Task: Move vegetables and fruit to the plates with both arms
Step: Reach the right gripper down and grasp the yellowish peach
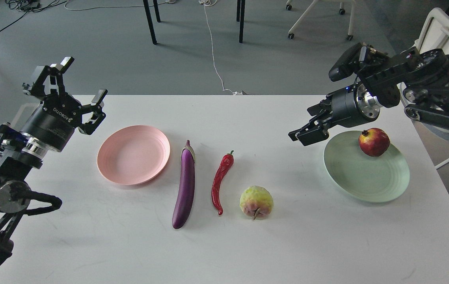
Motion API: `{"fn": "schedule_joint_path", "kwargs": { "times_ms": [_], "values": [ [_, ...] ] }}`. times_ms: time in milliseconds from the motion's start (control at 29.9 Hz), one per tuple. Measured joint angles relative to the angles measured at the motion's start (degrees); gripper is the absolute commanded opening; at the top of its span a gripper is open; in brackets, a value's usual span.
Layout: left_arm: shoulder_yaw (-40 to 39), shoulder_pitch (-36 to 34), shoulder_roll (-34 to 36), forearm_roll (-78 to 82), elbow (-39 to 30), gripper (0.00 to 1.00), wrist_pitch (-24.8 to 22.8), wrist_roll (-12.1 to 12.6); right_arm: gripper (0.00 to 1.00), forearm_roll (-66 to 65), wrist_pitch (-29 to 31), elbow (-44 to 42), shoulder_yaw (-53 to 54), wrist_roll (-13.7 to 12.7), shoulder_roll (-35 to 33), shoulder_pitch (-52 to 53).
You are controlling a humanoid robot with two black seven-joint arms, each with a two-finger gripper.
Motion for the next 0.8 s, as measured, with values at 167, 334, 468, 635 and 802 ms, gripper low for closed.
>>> {"fn": "schedule_joint_path", "kwargs": {
  "times_ms": [167,334,468,635,802],
  "values": [
    [0.0,0.7,-0.3,0.1,-0.1,1.00,0.4,0.0,0.96,0.5,0.6,1.9,-4.2,0.0,7.0,-0.2],
    [0.0,1.1,-0.4,0.2,-0.2,1.00,0.6,0.1,0.96,0.7,0.7,0.7,-5.5,0.0,12.2,-2.0],
    [0.0,1.2,-0.4,0.3,-0.4,1.00,0.6,0.1,0.96,0.7,0.5,-1.1,-5.5,0.0,15.1,-3.9],
    [-0.2,1.2,-0.5,0.3,-0.4,1.00,0.7,0.1,0.95,0.7,-0.5,-4.0,-5.5,0.0,18.4,-6.0],
    [-0.3,1.2,-0.5,0.3,-0.4,1.00,0.6,0.1,0.94,1.2,-1.5,-6.2,-5.5,0.0,21.8,-7.1]
  ]
}}
